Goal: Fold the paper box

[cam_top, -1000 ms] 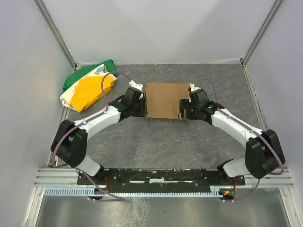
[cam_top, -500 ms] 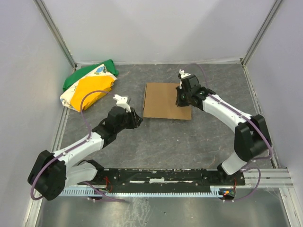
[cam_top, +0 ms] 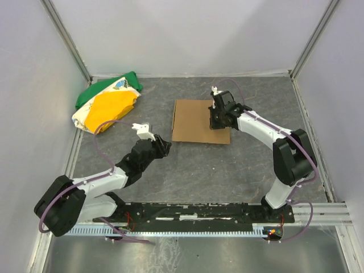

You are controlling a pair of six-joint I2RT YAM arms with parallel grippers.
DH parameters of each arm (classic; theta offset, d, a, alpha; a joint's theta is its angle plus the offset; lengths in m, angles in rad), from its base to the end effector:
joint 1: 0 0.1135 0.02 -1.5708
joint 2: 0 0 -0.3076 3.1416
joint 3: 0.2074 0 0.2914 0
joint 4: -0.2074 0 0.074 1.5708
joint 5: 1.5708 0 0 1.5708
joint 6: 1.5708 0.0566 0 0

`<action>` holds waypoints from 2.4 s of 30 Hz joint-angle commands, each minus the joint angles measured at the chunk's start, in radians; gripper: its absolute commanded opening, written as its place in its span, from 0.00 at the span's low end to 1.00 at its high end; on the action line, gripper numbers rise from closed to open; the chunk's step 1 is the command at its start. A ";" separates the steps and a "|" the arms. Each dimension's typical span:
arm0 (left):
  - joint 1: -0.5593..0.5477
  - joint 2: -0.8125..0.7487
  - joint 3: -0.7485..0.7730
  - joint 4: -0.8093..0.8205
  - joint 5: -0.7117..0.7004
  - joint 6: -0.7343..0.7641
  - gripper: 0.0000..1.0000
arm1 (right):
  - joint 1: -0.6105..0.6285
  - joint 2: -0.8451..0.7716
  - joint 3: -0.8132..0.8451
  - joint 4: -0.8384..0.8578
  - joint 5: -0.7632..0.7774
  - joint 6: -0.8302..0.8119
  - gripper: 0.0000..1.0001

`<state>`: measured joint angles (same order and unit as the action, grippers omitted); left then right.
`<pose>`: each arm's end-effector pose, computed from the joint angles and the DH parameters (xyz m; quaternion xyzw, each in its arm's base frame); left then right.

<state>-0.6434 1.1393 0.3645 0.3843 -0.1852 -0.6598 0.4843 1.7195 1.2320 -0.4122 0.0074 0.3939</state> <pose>0.2118 -0.1458 0.1870 -0.0582 0.8268 -0.2750 0.4872 0.3779 0.1984 0.2349 -0.0414 0.9433 0.1368 0.2995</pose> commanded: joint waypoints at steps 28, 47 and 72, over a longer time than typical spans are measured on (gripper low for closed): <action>-0.263 0.463 -0.076 0.793 -0.433 0.306 0.46 | 0.005 0.115 0.165 -0.056 -0.009 -0.031 0.02; -0.263 0.533 -0.008 0.693 -0.613 0.339 0.45 | 0.006 0.131 0.172 -0.065 -0.018 -0.034 0.02; -0.263 0.467 -0.046 0.689 -0.570 0.334 0.49 | 0.005 0.116 0.163 -0.062 -0.018 -0.036 0.01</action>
<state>-0.9009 1.6733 0.3336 1.0447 -0.7677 -0.3080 0.4843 1.8488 1.3705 -0.4740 -0.0074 0.3744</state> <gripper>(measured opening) 0.485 0.022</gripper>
